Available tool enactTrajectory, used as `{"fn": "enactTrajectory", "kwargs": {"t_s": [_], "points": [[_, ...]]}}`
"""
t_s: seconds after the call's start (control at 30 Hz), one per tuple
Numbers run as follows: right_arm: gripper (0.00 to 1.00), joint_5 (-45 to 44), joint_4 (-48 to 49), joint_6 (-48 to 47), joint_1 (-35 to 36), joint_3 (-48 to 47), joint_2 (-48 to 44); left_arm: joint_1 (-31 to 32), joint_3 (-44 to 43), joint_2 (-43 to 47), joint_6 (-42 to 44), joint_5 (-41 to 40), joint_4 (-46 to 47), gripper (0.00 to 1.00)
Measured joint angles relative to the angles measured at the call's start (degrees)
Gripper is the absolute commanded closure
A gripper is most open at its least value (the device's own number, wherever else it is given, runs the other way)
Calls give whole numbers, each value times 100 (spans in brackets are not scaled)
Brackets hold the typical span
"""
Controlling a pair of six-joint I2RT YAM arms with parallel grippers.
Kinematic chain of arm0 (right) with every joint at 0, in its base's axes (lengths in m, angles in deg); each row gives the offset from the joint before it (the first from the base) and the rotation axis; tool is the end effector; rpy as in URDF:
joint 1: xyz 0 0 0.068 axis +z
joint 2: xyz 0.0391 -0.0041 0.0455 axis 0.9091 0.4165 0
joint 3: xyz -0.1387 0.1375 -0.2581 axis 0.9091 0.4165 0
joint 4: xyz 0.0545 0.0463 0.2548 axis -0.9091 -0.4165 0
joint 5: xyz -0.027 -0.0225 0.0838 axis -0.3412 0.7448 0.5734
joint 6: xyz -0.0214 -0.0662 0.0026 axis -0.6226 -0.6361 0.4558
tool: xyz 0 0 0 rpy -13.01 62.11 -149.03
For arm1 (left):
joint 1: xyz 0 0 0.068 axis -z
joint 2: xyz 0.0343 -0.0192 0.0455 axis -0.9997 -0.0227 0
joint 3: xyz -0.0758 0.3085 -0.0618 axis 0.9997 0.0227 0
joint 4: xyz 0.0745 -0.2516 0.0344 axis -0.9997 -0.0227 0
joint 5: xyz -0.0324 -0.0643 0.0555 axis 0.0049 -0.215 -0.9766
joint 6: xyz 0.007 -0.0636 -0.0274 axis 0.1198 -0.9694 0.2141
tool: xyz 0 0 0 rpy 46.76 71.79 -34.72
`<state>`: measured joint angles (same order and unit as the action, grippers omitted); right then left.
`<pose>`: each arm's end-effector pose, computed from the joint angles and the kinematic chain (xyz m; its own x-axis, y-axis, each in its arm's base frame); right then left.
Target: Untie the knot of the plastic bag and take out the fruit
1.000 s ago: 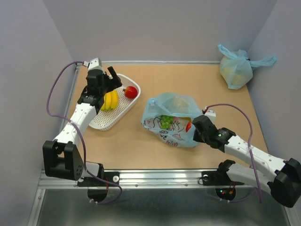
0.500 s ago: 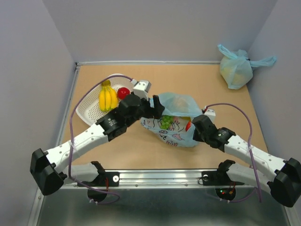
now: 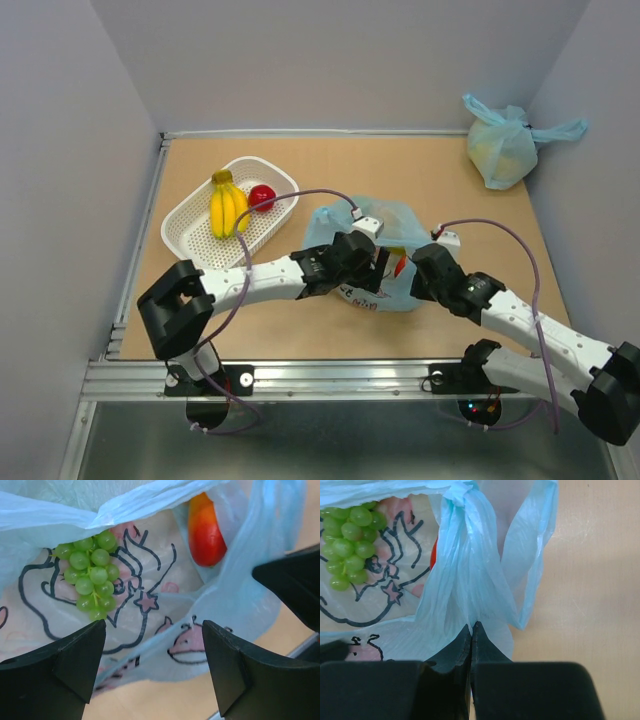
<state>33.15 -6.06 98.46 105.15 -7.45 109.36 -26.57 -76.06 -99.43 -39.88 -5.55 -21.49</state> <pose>0.1421 0.0893 0.2373 -0.7289 0.1909 -0.6574 0.1049 0.9801 0.1683 0.1805 -0.3178 0.2913 -0.5633 0.1727 -0.8080 0.6091 0.7475 -0.2649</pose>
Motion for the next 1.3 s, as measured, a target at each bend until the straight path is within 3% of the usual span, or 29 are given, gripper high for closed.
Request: {"fn": "enactTrajectory", "kwargs": {"t_s": [0.53, 0.67, 0.7, 0.8, 0.83, 0.87, 0.9, 0.93, 0.97, 1.3], "points": [[99, 293, 20, 90, 0, 0, -341, -992, -1069, -1974, -76, -551, 426, 11], [99, 337, 39, 101, 0, 0, -308, -1008, -1290, -2404, -55, -581, 470, 15], [99, 339, 50, 111, 0, 0, -286, -1005, -1325, -2492, -55, -584, 470, 18], [99, 341, 74, 111, 0, 0, -205, -994, -1355, -2605, -50, -621, 505, 42], [99, 339, 79, 111, 0, 0, -190, -994, -1355, -2605, -28, -619, 511, 52], [99, 337, 87, 111, 0, 0, -175, -994, -1355, -2605, -22, -610, 525, 75], [99, 337, 92, 111, 0, 0, -168, -994, -1355, -2603, -20, -601, 535, 79], [99, 334, 96, 111, 0, 0, -164, -994, -1355, -2599, -44, -592, 562, 92], [99, 330, 103, 111, 0, 0, -164, -994, -1355, -2557, -17, -570, 592, 99], [99, -96, 116, 85, 0, 0, 9, -962, -448, -861, 741, 262, 525, 100]]}}
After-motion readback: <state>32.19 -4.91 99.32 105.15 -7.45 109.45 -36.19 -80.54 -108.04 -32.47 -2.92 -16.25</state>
